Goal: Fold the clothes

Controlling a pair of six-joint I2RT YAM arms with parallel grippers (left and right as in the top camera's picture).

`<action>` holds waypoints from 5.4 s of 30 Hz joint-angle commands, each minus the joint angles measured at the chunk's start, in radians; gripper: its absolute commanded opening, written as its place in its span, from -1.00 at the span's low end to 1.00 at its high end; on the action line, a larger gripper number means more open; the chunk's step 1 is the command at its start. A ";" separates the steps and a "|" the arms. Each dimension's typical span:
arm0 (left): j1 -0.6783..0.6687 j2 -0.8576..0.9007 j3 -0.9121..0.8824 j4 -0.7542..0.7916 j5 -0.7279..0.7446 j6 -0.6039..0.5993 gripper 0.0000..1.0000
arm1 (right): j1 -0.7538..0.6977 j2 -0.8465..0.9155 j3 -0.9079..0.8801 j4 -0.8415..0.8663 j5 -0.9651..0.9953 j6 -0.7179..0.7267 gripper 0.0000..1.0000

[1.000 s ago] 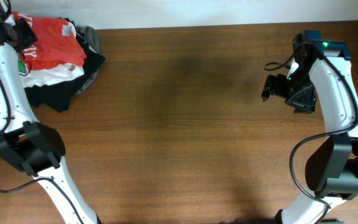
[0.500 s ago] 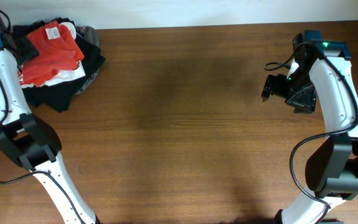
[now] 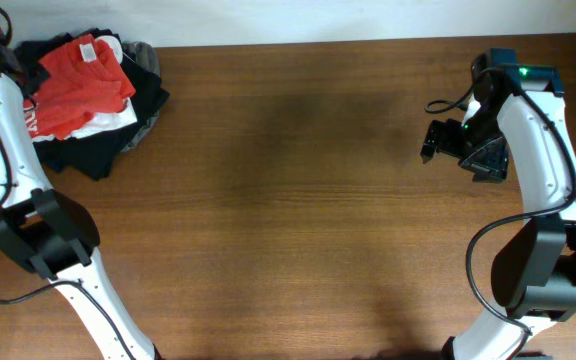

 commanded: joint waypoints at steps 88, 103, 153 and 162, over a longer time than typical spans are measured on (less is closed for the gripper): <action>-0.425 -2.252 -2.095 0.456 0.264 0.285 0.98 | -0.001 0.004 0.011 0.000 0.006 -0.007 0.97; -0.358 -2.424 -2.475 1.026 0.261 0.285 0.99 | -0.001 0.004 0.011 0.000 0.006 -0.007 0.97; -0.312 -2.424 -2.573 1.039 0.262 0.367 0.98 | 0.061 -0.275 0.011 0.000 0.006 -0.007 0.97; -0.312 -2.424 -2.573 1.039 0.262 0.367 0.99 | 0.162 -0.793 0.011 0.000 0.006 -0.007 0.97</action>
